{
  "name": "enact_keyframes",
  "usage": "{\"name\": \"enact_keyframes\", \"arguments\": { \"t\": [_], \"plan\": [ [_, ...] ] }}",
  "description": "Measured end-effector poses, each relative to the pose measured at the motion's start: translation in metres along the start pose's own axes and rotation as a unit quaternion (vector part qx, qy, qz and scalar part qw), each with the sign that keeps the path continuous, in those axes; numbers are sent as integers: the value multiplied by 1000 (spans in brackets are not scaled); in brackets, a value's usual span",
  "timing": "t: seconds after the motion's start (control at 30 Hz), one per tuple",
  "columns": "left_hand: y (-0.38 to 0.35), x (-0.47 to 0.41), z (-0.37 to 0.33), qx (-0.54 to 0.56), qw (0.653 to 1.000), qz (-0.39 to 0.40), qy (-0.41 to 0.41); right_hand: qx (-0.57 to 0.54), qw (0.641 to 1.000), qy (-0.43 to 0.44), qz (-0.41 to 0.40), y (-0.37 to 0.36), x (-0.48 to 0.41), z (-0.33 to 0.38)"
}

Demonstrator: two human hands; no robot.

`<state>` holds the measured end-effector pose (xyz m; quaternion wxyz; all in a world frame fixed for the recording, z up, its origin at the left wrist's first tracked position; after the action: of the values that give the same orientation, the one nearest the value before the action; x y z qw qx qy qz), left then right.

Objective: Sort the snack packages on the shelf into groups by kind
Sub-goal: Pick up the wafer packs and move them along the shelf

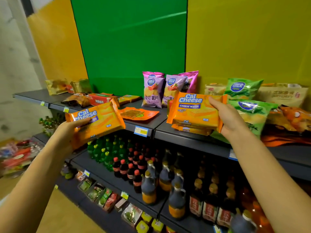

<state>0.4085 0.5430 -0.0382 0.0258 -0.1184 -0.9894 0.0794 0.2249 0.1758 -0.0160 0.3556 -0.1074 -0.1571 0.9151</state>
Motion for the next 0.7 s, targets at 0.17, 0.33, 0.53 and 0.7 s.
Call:
{"name": "enact_keyframes", "arguments": {
  "t": [0.17, 0.33, 0.53, 0.7],
  "plan": [
    [43, -53, 3, -7, 1000, -16, -9, 8, 999, -15, 30, -66, -37, -36],
    [71, -120, 5, 2, 1000, -5, 0, 6, 999, -4, 42, -138, -94, -70],
    [63, -209, -35, 30, 999, 17, -22, 48, 998, 9, 35, -228, -164, -87],
    [67, -261, -63, 31, 998, 26, -56, 32, 999, -3, 35, -274, -204, -97]
  ]
}}
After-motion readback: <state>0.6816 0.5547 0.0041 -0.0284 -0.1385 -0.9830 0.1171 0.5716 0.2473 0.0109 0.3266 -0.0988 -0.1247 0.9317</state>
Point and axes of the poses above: each hand's wrist, its own x-axis away from the middle knuckle, its own y-axis out of the back of the hand, z = x × y, the point moved 6 cm from there along -x, towards the middle knuckle
